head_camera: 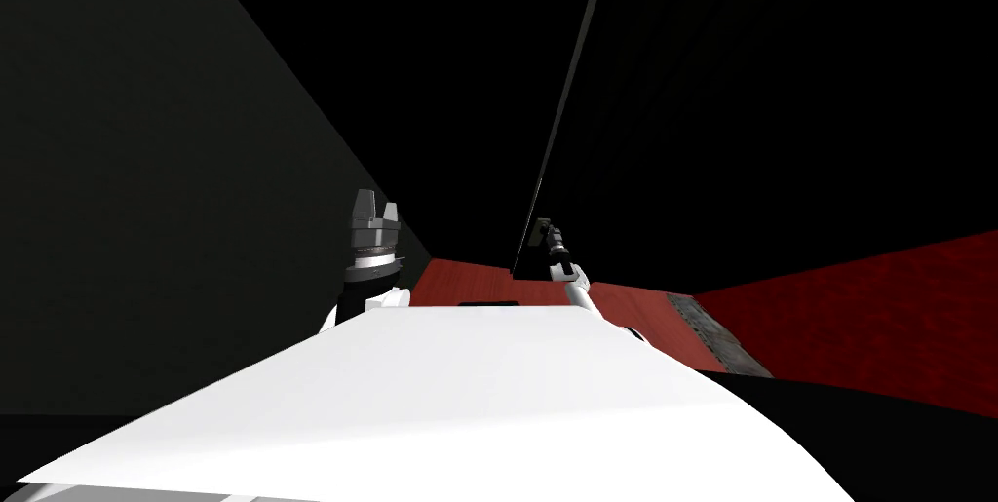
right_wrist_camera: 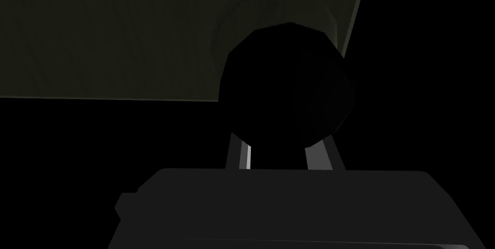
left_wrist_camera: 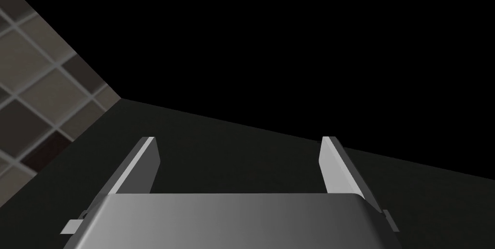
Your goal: Pull the door open
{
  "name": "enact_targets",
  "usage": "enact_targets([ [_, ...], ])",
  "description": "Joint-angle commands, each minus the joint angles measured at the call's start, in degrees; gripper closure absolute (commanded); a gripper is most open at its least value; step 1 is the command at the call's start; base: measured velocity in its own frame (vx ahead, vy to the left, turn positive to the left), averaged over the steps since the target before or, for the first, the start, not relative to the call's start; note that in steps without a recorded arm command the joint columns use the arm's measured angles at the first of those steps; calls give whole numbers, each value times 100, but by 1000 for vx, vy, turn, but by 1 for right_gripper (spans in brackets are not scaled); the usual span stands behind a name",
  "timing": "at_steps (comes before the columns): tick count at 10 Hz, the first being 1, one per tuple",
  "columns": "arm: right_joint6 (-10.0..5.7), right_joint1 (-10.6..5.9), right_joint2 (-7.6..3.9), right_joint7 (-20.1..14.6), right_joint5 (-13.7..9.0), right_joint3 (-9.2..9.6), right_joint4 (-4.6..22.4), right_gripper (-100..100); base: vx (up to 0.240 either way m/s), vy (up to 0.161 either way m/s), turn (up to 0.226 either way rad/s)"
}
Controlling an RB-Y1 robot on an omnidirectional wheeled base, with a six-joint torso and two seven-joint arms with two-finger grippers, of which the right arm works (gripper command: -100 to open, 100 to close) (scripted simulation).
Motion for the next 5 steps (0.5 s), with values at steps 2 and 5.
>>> enact_targets([
  [2,4,-61,56,-316,-205,155,0,100,-56,-30,83],
  [5,17,-170,23,-794,-595,240,141,100,-76,-40,93],
])
